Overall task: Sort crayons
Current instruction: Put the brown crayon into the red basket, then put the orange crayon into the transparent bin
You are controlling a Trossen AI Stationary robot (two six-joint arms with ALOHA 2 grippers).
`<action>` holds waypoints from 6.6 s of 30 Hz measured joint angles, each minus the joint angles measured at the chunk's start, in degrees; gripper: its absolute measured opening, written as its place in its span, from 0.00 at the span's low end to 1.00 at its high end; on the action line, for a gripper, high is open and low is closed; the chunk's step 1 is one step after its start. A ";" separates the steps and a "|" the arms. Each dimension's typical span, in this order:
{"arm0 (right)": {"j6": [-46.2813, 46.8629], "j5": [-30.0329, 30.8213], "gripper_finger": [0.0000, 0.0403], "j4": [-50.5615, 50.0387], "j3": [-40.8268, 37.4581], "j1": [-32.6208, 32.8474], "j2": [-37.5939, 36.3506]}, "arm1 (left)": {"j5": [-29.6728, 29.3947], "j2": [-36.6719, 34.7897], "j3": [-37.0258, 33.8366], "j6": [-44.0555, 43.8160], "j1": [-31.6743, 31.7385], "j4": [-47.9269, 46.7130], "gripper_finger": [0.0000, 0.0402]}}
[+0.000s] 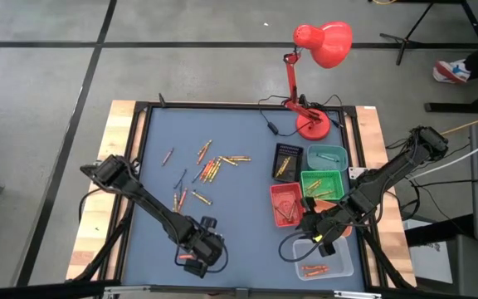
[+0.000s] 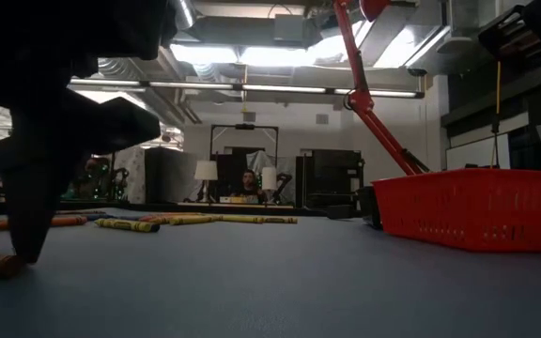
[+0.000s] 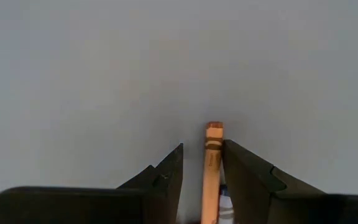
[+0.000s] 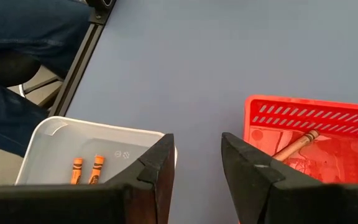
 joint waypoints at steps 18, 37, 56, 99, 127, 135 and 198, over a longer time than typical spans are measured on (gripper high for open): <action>0.00 0.02 0.33 0.28 0.00 0.00 0.00 | -6.61 0.41 0.06 0.05 1.53 0.79 0.01; 0.00 0.02 0.33 0.26 0.00 -0.02 0.00 | -14.21 0.60 -0.05 16.97 12.66 39.43 0.02; 0.00 0.02 0.33 0.26 0.00 -0.01 0.00 | -9.61 0.50 -0.02 18.93 25.16 71.34 0.02; -0.02 0.02 0.33 0.98 0.02 -0.01 0.02 | -1.05 6.42 0.30 15.88 22.77 66.48 0.22; -0.02 0.00 0.33 1.40 0.02 -0.02 0.02 | 3.15 -9.67 0.18 -21.36 -10.81 -12.98 0.22; -0.02 0.00 0.33 3.56 0.02 -0.02 0.02 | 1.14 -9.65 -4.57 -28.47 -12.43 -12.08 0.22; -21.49 14.40 0.33 53.39 0.02 0.00 14.25 | 1.57 -5.67 -9.34 -27.10 -11.85 0.76 0.20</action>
